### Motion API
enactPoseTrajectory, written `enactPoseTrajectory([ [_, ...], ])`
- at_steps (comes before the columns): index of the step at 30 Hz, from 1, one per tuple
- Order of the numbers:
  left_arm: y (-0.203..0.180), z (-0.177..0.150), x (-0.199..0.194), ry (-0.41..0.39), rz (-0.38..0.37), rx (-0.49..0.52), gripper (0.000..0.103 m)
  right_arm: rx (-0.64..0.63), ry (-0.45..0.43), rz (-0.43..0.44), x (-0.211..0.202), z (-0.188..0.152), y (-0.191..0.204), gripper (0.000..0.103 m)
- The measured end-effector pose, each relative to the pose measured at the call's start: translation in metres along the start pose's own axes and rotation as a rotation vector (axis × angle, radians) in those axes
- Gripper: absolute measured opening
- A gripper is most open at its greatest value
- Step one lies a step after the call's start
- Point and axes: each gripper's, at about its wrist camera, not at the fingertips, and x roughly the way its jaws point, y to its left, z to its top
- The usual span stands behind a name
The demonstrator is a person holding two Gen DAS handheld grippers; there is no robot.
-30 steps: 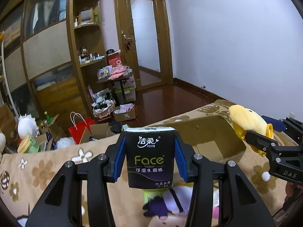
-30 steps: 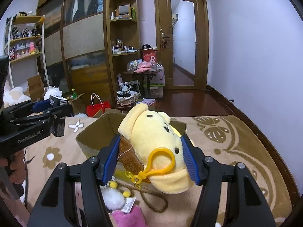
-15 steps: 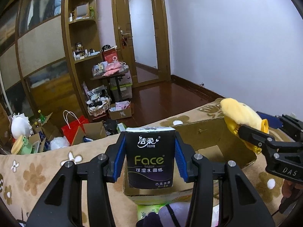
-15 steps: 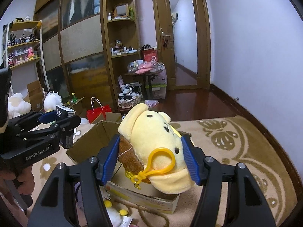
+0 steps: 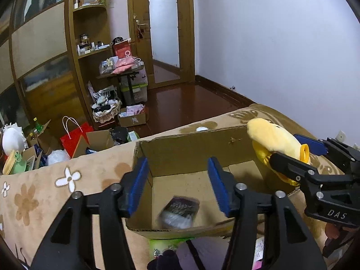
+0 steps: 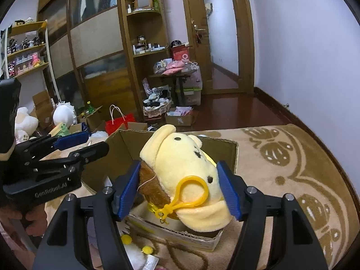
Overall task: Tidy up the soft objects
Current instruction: 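Carry the tissue pack and yellow dog into the box and open both tools, then grasp the pink pig cushion with the left tool while the right tool grasps the pink bear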
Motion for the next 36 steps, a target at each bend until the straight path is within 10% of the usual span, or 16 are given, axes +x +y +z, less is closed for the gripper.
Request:
enactPoseTrajectory([
  [16,0.015,-0.012,-0.043,-0.007,0.071,-0.005,0.083,0.02,-0.035,-0.035,-0.034,0.001,0.008,0.102],
  [36,0.039,-0.041,-0.113,0.048,0.088,-0.059,0.099,0.051,-0.033,-0.072,-0.102,-0.017,0.023,0.103],
])
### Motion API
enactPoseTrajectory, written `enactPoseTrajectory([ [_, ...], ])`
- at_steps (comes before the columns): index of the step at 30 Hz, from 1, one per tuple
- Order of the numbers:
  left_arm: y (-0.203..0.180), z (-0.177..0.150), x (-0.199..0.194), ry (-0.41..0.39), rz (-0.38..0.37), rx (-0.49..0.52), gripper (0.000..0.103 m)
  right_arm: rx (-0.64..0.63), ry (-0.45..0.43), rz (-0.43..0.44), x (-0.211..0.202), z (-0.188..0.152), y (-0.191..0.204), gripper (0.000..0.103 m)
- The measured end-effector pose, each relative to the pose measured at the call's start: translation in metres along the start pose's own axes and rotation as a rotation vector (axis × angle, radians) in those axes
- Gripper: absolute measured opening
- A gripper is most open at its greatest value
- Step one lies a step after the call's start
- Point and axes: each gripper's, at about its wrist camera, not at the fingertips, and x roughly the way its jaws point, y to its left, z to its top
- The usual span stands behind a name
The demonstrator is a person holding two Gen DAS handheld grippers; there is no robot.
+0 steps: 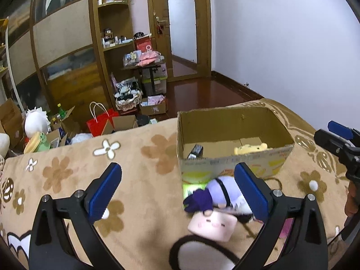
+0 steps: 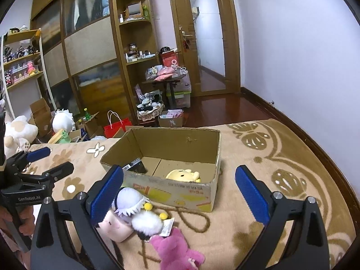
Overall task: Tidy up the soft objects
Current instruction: 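Grasp the pink pig cushion with the left tool while the right tool grasps the pink bear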
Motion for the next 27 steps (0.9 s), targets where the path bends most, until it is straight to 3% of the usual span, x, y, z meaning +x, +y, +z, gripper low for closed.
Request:
enactPoseTrajectory([
  [5,-0.005,-0.016,-0.003,0.059,0.01,0.014,0.099,0.021,-0.018,-0.025,-0.014,-0.008,0.001,0.103],
  [14,-0.019,-0.033,0.004,0.122,-0.022,0.055,0.1,0.044,0.048,-0.017,-0.009,-0.024,0.002,0.103],
  [27,-0.029,-0.046,0.05,0.262,-0.076,0.041,0.099,0.079,0.147,-0.002,0.021,-0.045,-0.005,0.103],
])
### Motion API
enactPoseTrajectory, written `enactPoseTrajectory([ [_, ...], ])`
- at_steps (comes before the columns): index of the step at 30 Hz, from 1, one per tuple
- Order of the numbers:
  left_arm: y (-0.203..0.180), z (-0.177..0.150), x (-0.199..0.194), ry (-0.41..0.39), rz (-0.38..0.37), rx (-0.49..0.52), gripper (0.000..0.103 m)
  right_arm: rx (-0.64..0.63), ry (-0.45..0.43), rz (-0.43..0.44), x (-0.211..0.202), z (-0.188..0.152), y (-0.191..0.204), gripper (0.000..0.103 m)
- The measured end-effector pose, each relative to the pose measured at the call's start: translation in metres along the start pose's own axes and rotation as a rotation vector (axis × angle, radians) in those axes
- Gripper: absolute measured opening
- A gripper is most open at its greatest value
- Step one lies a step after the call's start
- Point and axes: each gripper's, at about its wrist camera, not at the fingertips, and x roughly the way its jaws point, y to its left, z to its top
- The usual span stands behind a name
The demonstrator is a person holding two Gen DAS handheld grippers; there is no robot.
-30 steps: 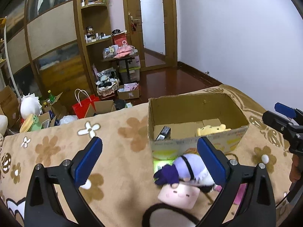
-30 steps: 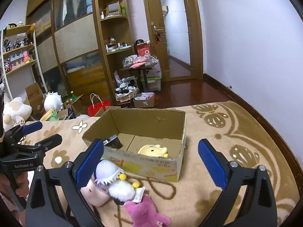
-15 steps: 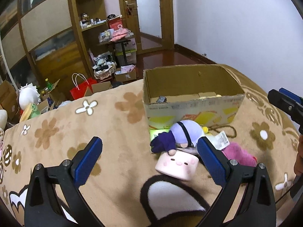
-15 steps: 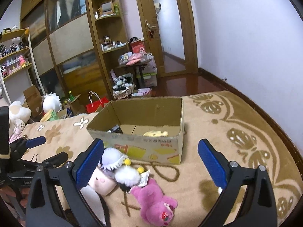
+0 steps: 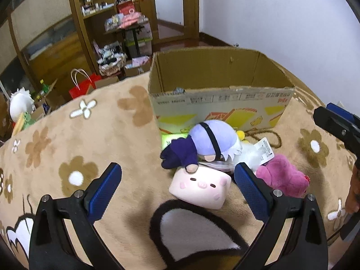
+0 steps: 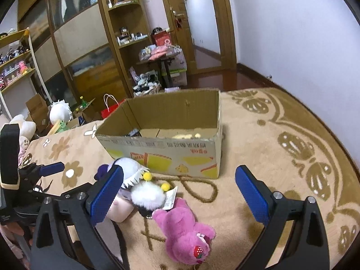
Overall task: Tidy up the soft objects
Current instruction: 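Grasp the pink pig cushion with the left tool while the right tool grasps the pink bear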
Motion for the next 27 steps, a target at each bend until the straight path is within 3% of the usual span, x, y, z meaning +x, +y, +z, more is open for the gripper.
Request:
enactPoseTrajectory([
  [17,-0.014,-0.008,0.054,0.18,-0.043,0.047,0.099,0.03,0.187,0.021,0.053,-0.025,-0.01,0.103],
  [20,-0.016,-0.009,0.06,0.206,-0.047,0.048,0.099,0.024,0.234,0.014,0.063,-0.031,-0.012,0.095],
  [27,-0.024,-0.015,0.075,0.254,-0.034,0.083,0.099,-0.003,0.344,0.008,0.082,-0.046,-0.008,0.087],
])
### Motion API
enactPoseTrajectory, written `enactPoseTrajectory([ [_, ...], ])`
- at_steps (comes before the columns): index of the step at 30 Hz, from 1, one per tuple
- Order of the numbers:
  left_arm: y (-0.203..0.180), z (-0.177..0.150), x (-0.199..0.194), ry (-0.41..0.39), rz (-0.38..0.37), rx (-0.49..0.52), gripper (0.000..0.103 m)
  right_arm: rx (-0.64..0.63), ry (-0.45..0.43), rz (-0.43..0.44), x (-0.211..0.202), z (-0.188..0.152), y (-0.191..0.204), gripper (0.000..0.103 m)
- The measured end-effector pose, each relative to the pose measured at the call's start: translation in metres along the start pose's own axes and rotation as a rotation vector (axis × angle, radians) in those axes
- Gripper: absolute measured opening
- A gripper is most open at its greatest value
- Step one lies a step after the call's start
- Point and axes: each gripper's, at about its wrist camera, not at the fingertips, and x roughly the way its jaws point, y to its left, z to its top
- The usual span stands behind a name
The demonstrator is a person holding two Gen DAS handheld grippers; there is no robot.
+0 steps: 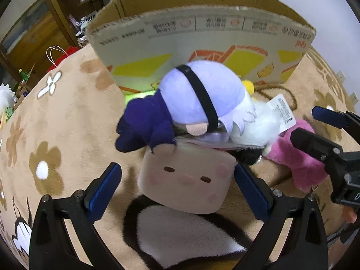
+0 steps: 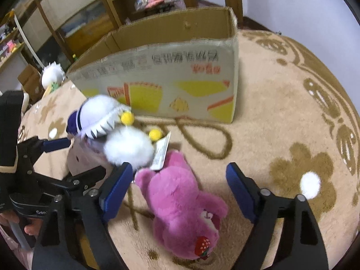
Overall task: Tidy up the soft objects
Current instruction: 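Grasp the pink pig cushion with the left tool while the right tool grasps the pink bear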
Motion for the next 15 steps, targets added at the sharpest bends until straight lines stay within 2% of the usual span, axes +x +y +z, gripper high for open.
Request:
enactPoseTrajectory([
  [2,-0.001,-0.001,0.005,0.013,0.003,-0.004,0.099,0.005,0.027,-0.017,0.005,-0.003,-0.001,0.086],
  [5,-0.003,-0.002,0.01,0.032,0.016,0.005,0.099,0.011,0.077,-0.007,0.014,-0.007,-0.002,0.078],
  [7,-0.004,-0.002,0.013,0.038,0.019,0.008,0.098,0.018,0.091,0.007,0.018,-0.008,-0.003,0.076],
  [12,-0.005,-0.003,0.015,0.038,-0.023,-0.004,0.082,0.022,0.106,0.029,0.021,-0.009,-0.004,0.069],
  [13,-0.005,-0.003,0.014,0.03,-0.022,-0.002,0.079,0.016,0.103,0.031,0.02,-0.008,-0.005,0.065],
  [14,-0.006,-0.004,0.012,0.023,-0.019,0.005,0.075,0.002,0.094,0.035,0.019,-0.008,-0.002,0.053],
  [15,-0.006,-0.005,0.011,0.019,-0.018,0.009,0.073,-0.009,0.086,0.044,0.017,-0.008,0.0,0.048],
])
